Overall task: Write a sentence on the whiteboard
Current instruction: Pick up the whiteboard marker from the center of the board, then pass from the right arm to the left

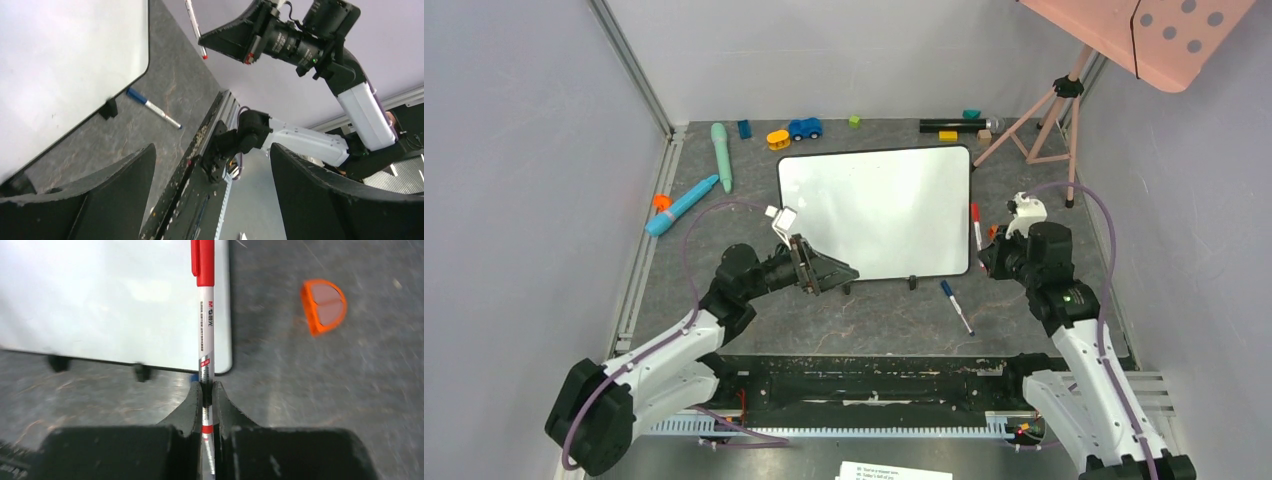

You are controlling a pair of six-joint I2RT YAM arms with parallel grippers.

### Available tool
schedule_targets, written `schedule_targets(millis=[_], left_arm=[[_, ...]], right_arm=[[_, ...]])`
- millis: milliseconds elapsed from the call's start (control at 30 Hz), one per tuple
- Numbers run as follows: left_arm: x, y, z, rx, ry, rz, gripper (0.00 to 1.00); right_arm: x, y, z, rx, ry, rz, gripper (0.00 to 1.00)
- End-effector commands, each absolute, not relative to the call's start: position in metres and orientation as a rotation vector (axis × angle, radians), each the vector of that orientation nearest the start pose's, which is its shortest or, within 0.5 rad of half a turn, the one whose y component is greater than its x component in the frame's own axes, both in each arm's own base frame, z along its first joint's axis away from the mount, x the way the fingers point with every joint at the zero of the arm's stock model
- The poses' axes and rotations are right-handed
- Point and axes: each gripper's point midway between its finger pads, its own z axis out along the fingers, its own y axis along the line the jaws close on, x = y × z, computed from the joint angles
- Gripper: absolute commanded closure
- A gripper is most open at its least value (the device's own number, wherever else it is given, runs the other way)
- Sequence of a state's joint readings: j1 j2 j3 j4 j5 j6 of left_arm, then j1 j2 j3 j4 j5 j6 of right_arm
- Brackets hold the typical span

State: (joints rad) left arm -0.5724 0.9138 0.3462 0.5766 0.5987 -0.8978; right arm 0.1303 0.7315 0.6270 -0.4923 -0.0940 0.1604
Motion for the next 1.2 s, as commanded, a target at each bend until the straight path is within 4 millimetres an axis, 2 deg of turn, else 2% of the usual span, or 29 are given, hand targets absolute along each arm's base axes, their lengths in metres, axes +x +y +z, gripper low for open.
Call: schedule_targets(millis=[0,100,167,333,600,800,900,1033,1133,1167], left_arm=[[0.197,-0.280,0.258,0.313,1.667,-1.568,0.11],[0.200,-0.288,0.264,0.350,1.676,-1.594,0.13],[0.202,-0.293,0.263,0.365,1.690,-1.610,0.15],[0.209,-0.302,0.259,0.355,1.722,-1.648,0.20],[0.213,-0.311,0.258,0.377,1.747,-1.688,0.28],[0.209,-0.313,0.255,0.408,1.760,-1.706,0.38],[0.206,-0.314,0.251,0.424,1.775,-1.716,0.49],[0.203,-0.313,0.246,0.433,1.801,-1.718,0.51],[0.201,-0.313,0.242,0.444,1.817,-1.712,0.55],[0.201,-0.312,0.241,0.448,1.820,-1.710,0.59]], right_arm=[[0.234,0.109,0.203,-0.315,2.023,0.577,1.00],[0.216,0.148,0.221,-0.497,1.934,0.843,1.00],[0.206,0.164,0.229,-0.579,1.895,0.954,1.00],[0.195,0.188,0.232,-0.714,1.854,1.038,1.00],[0.186,0.225,0.214,-0.852,1.907,1.063,1.00],[0.184,0.242,0.210,-0.897,1.912,1.061,1.00],[0.185,0.246,0.209,-0.901,1.920,1.050,1.00],[0.187,0.249,0.210,-0.904,1.917,1.042,1.00],[0.185,0.250,0.209,-0.912,1.918,1.047,1.00],[0.185,0.251,0.209,-0.914,1.919,1.047,1.00]])
